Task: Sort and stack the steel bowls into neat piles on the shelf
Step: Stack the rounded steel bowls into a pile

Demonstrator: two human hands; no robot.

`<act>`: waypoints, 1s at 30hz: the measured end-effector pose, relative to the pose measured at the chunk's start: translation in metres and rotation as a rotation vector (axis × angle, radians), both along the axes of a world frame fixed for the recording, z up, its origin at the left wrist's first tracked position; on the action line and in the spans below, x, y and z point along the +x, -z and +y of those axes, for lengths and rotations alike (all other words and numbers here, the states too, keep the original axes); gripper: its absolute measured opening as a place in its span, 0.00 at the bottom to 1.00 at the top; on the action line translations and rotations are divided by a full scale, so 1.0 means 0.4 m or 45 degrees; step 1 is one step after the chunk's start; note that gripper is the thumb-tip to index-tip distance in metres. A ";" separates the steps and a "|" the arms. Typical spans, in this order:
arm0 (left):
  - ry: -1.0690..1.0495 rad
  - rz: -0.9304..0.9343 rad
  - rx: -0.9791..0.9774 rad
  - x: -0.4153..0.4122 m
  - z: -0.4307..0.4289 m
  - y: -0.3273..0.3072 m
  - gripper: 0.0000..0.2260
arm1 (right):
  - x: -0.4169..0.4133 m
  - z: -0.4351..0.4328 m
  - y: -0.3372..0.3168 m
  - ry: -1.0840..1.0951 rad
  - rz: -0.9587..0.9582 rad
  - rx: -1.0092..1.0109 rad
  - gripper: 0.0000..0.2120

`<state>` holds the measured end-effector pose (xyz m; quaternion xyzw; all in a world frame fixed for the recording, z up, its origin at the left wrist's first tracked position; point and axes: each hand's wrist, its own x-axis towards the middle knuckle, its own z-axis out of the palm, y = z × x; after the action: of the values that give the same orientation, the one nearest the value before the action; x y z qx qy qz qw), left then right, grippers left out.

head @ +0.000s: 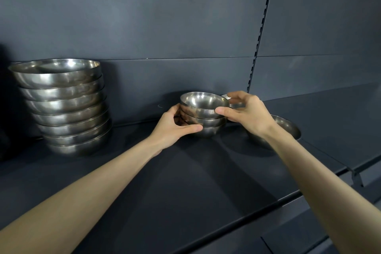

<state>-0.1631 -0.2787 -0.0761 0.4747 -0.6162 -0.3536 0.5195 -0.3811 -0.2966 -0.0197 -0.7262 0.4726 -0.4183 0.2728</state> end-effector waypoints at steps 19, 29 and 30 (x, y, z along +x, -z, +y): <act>0.012 -0.006 0.006 -0.001 0.007 0.016 0.26 | 0.003 -0.031 0.034 -0.159 -0.033 0.147 0.34; -0.009 -0.030 -0.053 0.001 0.003 -0.020 0.25 | 0.001 -0.037 0.004 -0.137 -0.104 0.138 0.32; -0.012 -0.033 -0.062 0.000 -0.001 -0.033 0.25 | -0.002 -0.038 -0.011 -0.138 -0.109 0.130 0.33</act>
<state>-0.1630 -0.2791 -0.0629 0.4692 -0.6292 -0.3299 0.5245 -0.3820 -0.3118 -0.0155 -0.7172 0.4412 -0.4089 0.3518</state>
